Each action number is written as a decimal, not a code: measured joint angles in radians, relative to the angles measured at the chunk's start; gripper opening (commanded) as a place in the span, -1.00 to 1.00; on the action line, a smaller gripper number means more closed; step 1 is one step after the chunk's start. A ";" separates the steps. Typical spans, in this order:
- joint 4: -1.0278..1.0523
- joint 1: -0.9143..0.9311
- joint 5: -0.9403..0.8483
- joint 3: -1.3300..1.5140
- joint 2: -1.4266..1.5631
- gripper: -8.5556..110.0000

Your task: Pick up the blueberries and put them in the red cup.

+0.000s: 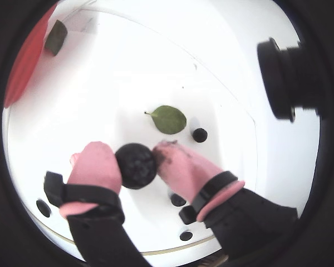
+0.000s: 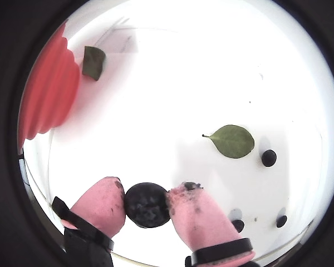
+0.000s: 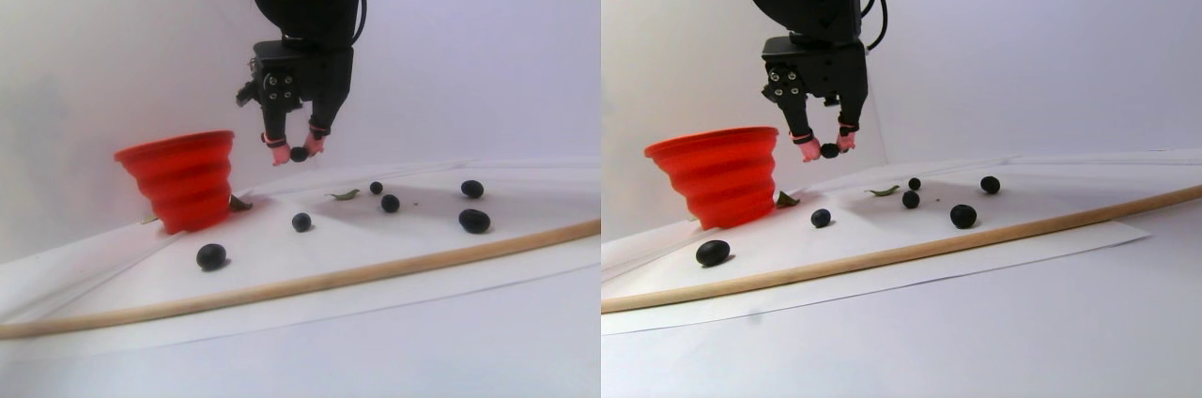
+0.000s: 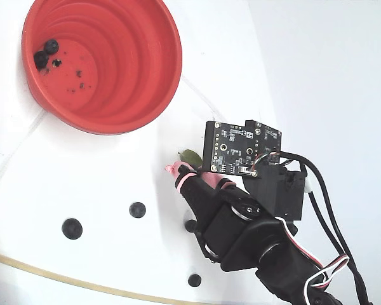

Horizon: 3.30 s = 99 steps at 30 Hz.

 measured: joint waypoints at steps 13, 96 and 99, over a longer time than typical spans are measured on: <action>0.066 -0.067 0.028 0.002 0.098 -0.62; -0.031 -0.408 0.110 -0.129 0.031 -0.54; -0.044 -0.408 0.112 -0.141 0.026 -0.53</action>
